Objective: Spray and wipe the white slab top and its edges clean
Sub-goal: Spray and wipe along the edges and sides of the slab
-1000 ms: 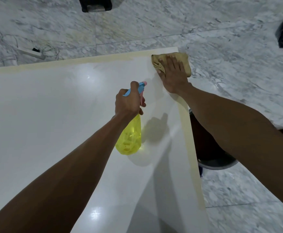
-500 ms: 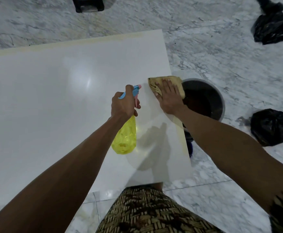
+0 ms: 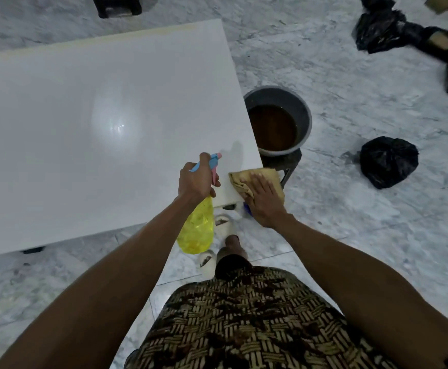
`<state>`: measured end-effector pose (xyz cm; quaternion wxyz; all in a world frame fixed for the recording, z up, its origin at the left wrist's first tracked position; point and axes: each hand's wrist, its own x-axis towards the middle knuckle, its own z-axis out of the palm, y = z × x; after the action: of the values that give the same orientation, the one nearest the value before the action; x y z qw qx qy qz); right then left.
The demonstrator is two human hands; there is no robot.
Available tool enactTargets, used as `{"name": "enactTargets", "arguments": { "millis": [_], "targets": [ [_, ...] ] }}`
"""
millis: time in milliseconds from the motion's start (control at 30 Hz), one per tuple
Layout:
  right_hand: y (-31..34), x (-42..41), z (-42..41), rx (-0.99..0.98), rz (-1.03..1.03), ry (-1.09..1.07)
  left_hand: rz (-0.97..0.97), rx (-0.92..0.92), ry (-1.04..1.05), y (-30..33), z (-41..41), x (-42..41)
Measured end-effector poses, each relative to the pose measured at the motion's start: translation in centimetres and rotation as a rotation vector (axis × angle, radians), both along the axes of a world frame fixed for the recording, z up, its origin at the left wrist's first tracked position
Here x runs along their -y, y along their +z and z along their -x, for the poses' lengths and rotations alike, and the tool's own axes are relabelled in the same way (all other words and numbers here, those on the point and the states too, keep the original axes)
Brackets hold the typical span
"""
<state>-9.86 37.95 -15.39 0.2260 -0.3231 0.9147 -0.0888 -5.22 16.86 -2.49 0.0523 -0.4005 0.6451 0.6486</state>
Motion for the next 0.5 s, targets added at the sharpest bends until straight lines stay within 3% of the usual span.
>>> {"name": "enactTargets", "arguments": {
  "millis": [100, 167, 233, 400, 500],
  "targets": [
    [1.4, -1.6, -2.5, 0.136, 0.013, -0.053, 0.014, 0.003, -0.035, 1.0, -0.5, -1.3],
    [3.0, -2.1, -3.4, 0.311, 0.158, -0.132, 0.040, -0.001, -0.051, 1.7, -0.2, -1.6],
    [5.1, -2.8, -3.9, 0.485, 0.331, -0.350, 0.071, -0.009, -0.073, 2.5, 0.5, -1.8],
    [9.5, -3.9, 1.1, 0.734, 0.661, -1.122, 0.165, -0.056, -0.163, 4.7, 3.8, -2.3],
    [11.4, -3.6, 5.7, 0.932, 0.945, -1.276, 0.174, -0.095, -0.191, 6.3, 6.1, -3.2]
  ]
}}
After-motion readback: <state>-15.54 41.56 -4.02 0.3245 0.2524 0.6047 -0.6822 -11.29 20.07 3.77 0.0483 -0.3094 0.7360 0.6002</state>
